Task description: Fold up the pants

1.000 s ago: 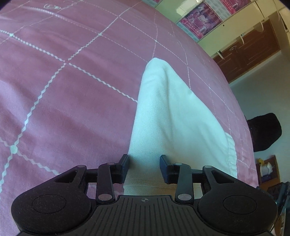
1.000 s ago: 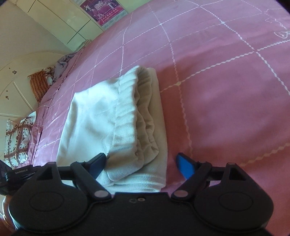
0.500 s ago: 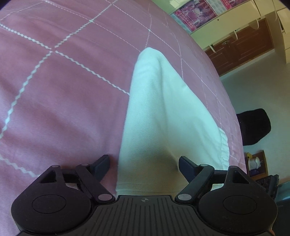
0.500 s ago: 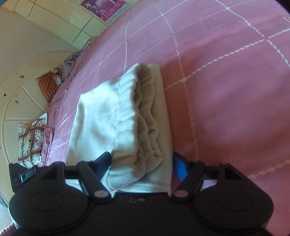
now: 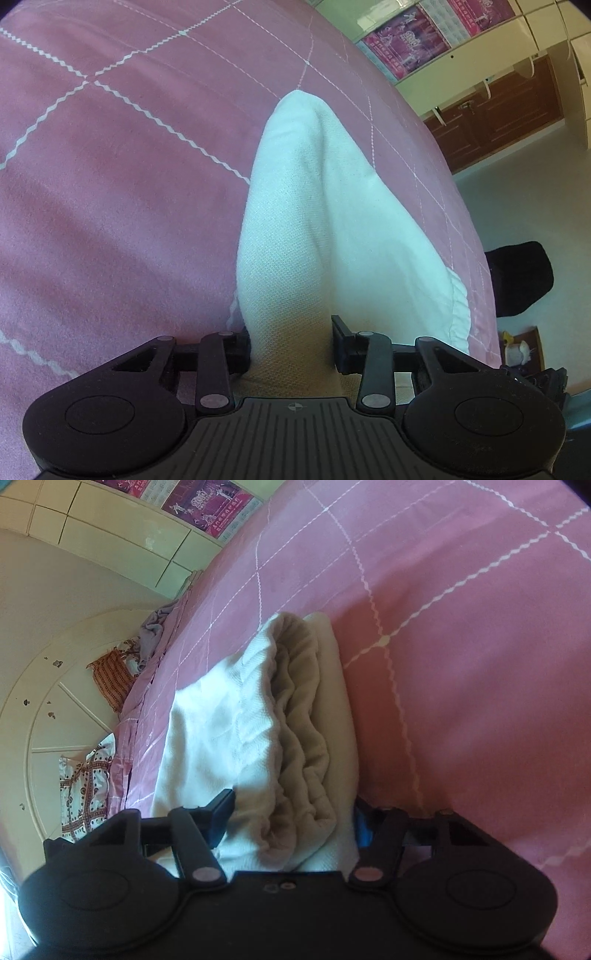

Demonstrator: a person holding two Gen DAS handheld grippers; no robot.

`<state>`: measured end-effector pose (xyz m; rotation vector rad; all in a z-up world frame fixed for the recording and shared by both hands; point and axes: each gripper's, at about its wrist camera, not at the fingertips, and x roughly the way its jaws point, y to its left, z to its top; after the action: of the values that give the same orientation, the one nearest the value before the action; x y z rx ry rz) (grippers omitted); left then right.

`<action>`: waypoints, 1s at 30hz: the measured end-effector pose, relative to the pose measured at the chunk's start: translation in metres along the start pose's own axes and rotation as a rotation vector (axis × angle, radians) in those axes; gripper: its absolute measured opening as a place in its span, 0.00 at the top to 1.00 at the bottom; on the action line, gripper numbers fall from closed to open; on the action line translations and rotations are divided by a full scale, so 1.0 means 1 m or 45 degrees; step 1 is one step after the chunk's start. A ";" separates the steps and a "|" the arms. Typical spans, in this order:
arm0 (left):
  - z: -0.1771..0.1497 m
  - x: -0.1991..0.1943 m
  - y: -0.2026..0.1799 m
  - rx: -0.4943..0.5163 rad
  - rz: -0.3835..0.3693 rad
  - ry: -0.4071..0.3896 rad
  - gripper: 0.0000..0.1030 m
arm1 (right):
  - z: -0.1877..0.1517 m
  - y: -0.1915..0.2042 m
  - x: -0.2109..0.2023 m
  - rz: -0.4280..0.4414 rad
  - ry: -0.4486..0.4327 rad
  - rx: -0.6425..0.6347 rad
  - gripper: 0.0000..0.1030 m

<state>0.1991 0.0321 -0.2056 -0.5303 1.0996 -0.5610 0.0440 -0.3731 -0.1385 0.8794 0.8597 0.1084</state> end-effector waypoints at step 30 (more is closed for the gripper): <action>0.148 -0.012 -0.137 0.281 0.039 -0.341 0.72 | 0.138 0.105 -0.012 0.185 -0.295 -0.234 0.63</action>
<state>0.3100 -0.0440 -0.0553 -0.3823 0.7794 -0.5591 0.1588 -0.3962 -0.0099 0.7638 0.5602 0.2047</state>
